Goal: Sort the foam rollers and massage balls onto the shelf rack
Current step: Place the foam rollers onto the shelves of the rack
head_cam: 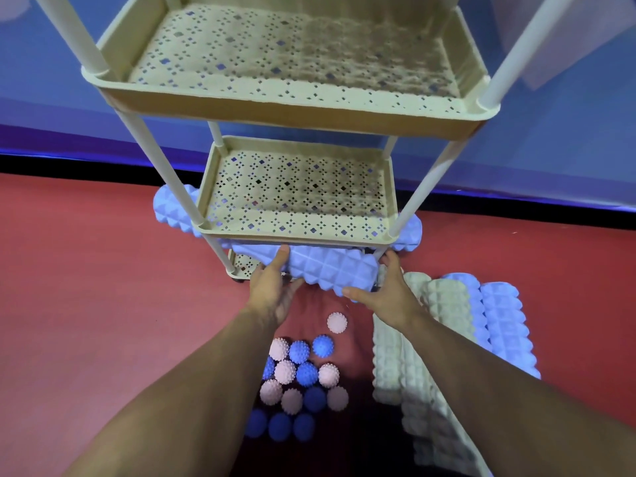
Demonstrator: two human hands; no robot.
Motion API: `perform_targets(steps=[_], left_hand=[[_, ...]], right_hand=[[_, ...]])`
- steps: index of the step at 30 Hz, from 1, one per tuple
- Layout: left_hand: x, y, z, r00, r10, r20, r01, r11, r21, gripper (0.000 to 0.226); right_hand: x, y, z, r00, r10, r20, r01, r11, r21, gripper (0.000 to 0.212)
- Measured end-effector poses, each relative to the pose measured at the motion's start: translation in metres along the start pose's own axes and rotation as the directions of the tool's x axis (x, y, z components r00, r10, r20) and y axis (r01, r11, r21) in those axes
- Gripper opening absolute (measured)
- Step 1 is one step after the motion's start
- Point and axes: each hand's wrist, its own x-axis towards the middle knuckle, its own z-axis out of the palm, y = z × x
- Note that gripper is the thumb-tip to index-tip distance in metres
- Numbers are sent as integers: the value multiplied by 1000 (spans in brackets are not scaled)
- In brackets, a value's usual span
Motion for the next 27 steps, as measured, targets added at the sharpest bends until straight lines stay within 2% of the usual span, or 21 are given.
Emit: perform_targets(steps=[3, 6, 9, 11, 13, 14, 15, 17, 19, 20, 21, 22, 25, 27], left_hand=[[6, -3, -2, 1000, 28, -6, -28, 999, -39, 45], [8, -7, -6, 999, 33, 18, -34, 999, 42, 47], [7, -4, -16, 997, -1, 75, -15, 978, 206, 51], [7, 0, -26, 996, -7, 85, -25, 928, 373, 63], [7, 5, -39, 998, -25, 60, -10, 861, 509, 84], [9, 10, -48, 999, -15, 32, -5, 833, 554, 85], [11, 18, -58, 1000, 28, -6, -19, 808, 589, 73], [17, 43, -78, 958, 264, -109, -112, 701, 704, 41], [27, 75, -101, 825, 537, -178, -173, 539, 824, 30], [31, 91, -109, 765, 618, -183, -189, 487, 853, 31], [37, 107, -116, 733, 661, -164, -215, 453, 865, 35], [41, 121, -121, 744, 656, -125, -231, 429, 873, 43], [57, 152, -132, 859, 511, -9, -167, 296, 940, 94], [63, 161, -137, 901, 433, 36, -149, 230, 962, 125]], right_hand=[[7, 5, 6, 999, 43, -26, -41, 997, 61, 110], [9, -6, 9, 994, 108, -27, -102, 982, 157, 89], [13, -13, 10, 992, 127, -17, -121, 973, 199, 79], [18, -14, 11, 987, 142, -78, -124, 971, 203, 71], [25, -9, 11, 973, 170, -157, -129, 962, 242, 61], [28, -7, 11, 967, 181, -182, -135, 962, 236, 60], [29, -5, 12, 966, 175, -190, -129, 964, 231, 62], [33, 1, 12, 970, 165, -176, -126, 969, 212, 63], [33, 6, 15, 965, 161, -209, -119, 973, 198, 53], [33, 7, 17, 955, 180, -234, -133, 970, 202, 51], [34, 8, 19, 949, 182, -257, -130, 970, 206, 52], [36, 9, 19, 945, 184, -269, -130, 970, 207, 53], [43, 10, 22, 945, 179, -275, -100, 955, 278, 61], [46, 7, 24, 946, 209, -247, -116, 931, 346, 65]])
